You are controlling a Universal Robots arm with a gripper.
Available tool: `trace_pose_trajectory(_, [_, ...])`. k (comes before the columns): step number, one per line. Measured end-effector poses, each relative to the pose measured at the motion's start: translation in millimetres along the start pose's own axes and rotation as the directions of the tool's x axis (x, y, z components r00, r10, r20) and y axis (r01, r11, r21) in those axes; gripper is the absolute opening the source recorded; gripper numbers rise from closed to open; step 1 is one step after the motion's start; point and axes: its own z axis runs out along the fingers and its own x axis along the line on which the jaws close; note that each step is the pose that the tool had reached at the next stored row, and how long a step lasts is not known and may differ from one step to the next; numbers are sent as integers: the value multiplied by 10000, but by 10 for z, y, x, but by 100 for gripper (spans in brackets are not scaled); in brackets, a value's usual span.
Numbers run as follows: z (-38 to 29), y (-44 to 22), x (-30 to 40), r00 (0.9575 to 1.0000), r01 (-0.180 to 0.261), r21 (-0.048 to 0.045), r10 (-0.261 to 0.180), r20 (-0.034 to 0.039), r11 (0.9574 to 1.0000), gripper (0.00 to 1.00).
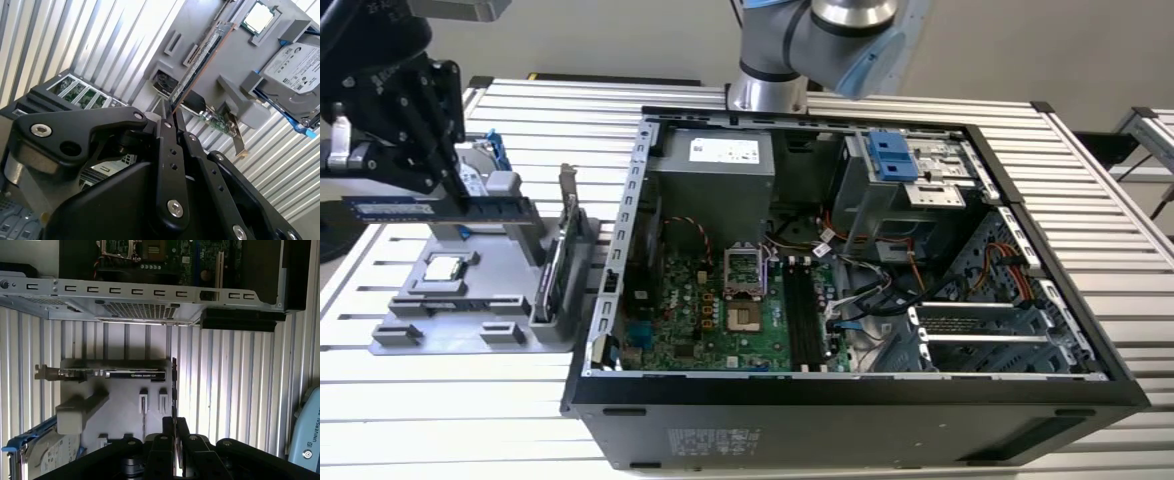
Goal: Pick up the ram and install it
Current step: 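Pick up the ram and move it above insertion slot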
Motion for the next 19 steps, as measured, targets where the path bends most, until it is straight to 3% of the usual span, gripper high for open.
trace_pose_trajectory(9, [3, 192, -1, 10000, -1, 2, 1, -1, 10000, 0])
trace_pose_trajectory(13, [3, 240, -2, 10000, -1, 3, 1, -1, 10000, 0])
trace_pose_trajectory(19, [3, 248, -2, 10000, -1, 3, 1, 0, 10000, 0])
